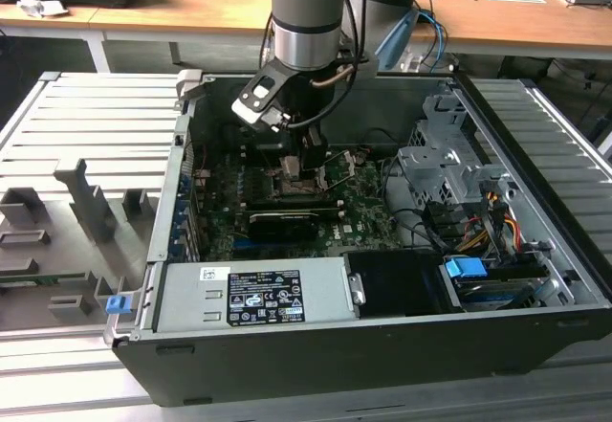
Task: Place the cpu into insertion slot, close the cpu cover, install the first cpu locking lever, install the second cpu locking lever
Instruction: 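Place the cpu into insertion slot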
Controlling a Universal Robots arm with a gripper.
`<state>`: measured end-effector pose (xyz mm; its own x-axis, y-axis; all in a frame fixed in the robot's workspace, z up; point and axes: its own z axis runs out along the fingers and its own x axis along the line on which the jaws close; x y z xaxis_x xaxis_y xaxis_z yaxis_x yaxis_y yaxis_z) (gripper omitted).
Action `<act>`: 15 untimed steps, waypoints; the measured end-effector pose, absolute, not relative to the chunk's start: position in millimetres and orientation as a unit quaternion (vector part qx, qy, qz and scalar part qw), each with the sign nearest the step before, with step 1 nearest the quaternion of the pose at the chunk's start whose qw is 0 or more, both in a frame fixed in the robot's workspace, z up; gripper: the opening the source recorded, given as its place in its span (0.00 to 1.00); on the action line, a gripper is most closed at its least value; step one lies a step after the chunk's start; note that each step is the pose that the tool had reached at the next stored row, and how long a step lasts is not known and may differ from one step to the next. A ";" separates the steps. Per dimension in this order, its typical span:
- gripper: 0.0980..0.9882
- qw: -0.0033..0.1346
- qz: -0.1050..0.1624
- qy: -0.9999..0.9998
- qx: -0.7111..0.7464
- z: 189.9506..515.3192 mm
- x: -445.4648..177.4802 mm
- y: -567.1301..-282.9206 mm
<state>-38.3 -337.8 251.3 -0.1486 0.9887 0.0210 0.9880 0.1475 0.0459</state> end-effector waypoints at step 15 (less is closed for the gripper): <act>0.48 0.008 0.023 0.721 0.692 221.1 -39.1 -323.6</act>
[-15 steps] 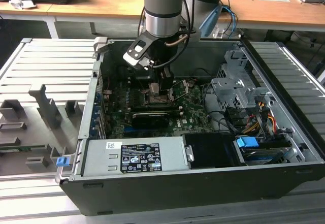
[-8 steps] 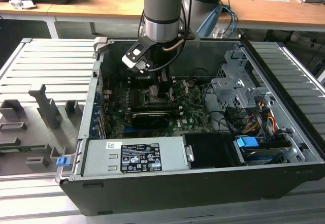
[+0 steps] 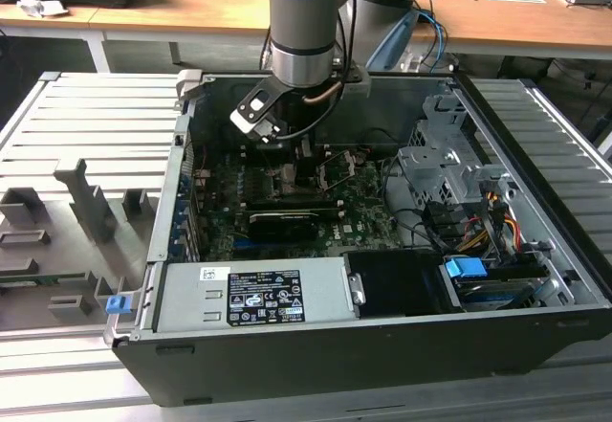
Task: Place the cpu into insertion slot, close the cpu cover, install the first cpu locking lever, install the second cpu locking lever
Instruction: 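Place the cpu into insertion slot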
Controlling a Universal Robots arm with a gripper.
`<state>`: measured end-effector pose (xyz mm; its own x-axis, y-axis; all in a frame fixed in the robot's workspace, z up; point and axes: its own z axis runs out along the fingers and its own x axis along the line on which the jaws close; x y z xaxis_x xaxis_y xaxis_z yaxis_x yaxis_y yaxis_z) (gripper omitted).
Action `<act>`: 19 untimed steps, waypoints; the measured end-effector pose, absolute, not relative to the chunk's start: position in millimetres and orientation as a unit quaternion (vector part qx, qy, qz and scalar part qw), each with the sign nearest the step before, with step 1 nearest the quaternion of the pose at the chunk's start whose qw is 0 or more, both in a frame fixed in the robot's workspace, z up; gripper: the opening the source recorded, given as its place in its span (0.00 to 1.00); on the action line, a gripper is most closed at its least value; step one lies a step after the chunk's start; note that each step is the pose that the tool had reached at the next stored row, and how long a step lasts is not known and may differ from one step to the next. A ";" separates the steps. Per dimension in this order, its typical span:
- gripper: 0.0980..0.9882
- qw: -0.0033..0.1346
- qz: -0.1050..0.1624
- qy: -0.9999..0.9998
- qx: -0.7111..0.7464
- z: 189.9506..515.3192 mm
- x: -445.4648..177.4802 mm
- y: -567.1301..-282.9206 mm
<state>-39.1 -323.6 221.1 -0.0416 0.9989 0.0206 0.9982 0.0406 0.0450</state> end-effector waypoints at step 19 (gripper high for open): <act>0.48 0.009 0.022 0.712 0.702 206.2 -38.4 -320.5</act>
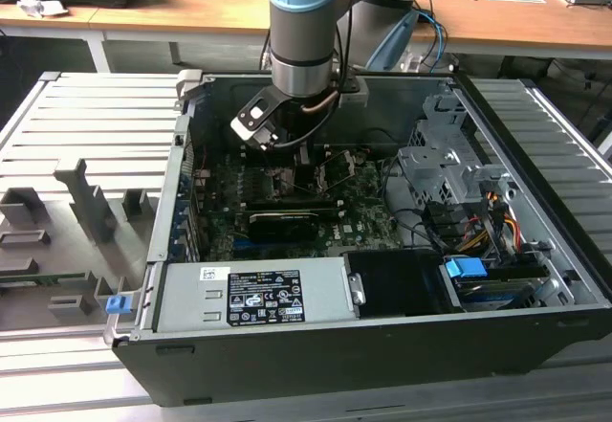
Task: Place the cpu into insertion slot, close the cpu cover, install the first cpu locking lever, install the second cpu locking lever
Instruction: 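Place the cpu into insertion slot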
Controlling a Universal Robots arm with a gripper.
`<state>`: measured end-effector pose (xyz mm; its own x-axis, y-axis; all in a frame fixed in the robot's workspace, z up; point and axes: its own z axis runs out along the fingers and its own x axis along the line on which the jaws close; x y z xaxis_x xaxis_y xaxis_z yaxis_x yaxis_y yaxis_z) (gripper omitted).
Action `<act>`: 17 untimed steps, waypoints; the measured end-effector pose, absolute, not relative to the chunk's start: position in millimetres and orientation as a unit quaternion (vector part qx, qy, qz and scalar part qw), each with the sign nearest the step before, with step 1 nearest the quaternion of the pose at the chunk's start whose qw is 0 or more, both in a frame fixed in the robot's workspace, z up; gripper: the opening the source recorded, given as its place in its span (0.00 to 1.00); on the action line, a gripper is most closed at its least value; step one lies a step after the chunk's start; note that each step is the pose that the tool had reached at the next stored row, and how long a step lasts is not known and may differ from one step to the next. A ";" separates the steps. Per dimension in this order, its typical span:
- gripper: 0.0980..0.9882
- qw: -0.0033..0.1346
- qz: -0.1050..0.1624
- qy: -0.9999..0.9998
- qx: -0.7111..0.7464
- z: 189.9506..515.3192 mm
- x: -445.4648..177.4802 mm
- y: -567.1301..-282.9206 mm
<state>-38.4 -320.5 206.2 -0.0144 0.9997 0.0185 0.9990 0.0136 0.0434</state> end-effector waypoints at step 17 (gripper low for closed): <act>0.50 0.009 0.021 0.708 0.706 202.7 -37.9 -320.3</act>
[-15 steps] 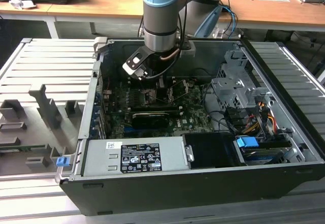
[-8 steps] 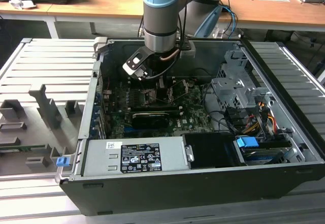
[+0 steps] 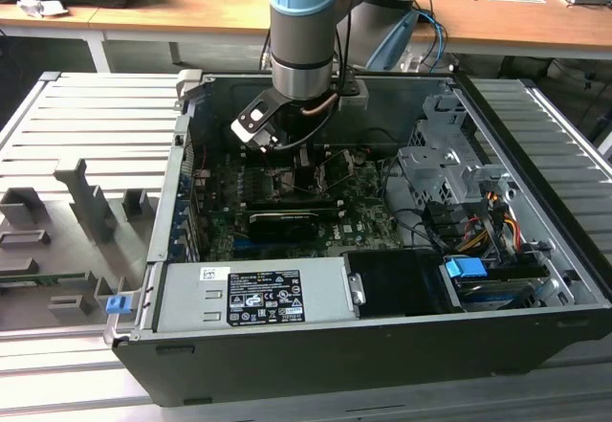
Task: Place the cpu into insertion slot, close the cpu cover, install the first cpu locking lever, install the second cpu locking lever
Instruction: 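Place the cpu into insertion slot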
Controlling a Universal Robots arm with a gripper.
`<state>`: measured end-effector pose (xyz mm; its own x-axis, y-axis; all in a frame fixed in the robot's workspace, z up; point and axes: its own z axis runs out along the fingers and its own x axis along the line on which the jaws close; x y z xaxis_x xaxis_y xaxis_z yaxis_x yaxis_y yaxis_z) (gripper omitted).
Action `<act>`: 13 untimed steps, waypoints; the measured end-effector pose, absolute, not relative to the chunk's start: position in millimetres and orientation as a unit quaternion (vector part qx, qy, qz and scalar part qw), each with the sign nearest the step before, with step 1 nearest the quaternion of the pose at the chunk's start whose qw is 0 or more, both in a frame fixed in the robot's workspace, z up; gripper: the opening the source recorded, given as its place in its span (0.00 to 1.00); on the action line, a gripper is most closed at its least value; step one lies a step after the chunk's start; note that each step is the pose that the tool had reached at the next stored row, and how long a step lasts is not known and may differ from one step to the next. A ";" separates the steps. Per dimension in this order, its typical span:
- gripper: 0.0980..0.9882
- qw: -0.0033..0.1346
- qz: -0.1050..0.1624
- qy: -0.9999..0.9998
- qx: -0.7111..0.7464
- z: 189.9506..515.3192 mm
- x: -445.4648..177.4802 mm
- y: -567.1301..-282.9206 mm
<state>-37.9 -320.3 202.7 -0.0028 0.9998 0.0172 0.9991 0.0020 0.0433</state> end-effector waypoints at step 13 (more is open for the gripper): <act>0.34 0.011 0.019 0.708 0.706 212.5 -37.7 -320.3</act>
<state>-37.7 -320.3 212.5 -0.0028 0.9999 0.0116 0.9991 0.0023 0.0420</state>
